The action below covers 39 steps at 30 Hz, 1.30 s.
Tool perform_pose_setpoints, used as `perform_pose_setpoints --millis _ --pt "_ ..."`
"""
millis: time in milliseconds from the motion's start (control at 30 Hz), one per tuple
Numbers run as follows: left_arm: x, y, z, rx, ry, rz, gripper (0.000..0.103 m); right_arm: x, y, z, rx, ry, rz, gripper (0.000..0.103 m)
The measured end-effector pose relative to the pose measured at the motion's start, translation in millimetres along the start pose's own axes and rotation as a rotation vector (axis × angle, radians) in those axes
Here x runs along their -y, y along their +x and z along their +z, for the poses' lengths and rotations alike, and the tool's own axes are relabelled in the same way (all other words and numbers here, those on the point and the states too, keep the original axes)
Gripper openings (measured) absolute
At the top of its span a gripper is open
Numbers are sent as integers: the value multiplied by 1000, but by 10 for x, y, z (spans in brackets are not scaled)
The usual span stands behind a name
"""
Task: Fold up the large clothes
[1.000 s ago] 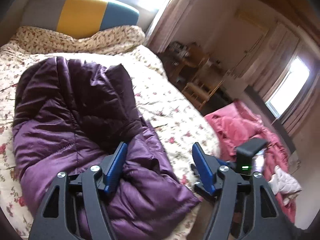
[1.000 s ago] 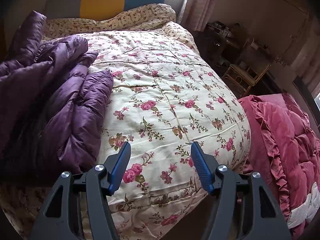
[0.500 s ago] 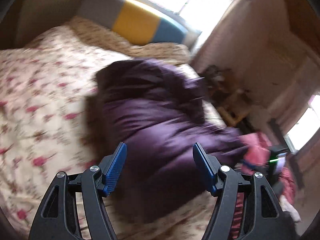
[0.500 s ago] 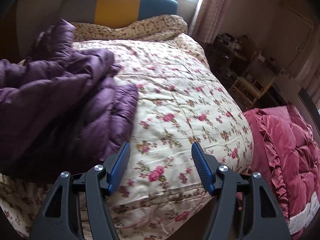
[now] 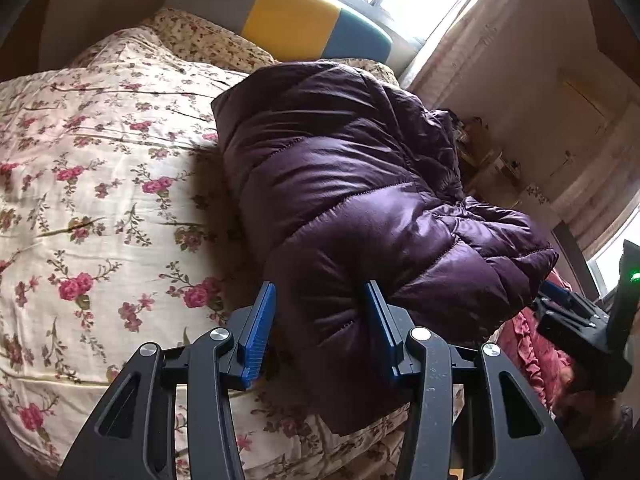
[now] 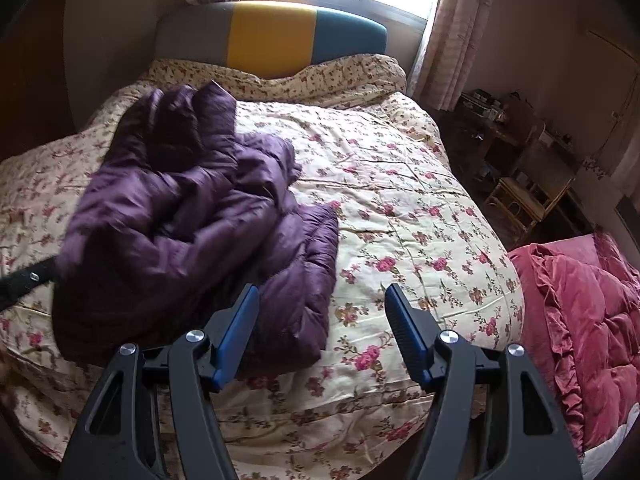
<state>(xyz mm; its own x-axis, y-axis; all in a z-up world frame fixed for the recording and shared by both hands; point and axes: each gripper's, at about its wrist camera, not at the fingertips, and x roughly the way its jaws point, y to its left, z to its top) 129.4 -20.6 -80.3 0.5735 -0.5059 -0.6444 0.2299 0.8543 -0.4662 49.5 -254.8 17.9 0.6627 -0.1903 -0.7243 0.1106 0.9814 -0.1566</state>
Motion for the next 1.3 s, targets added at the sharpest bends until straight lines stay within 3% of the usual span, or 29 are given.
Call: perform_pose_setpoints --millis 333,1000,1300 --pt "19 47 1 -12 38 -3 46 -220 -268 37 42 -36 68 63" --pt "126 148 65 -56 126 -8 42 -453 -410 32 53 -60 141 61" --pt "127 174 79 -70 158 -21 42 -632 -120 18 -14 -80 166 22"
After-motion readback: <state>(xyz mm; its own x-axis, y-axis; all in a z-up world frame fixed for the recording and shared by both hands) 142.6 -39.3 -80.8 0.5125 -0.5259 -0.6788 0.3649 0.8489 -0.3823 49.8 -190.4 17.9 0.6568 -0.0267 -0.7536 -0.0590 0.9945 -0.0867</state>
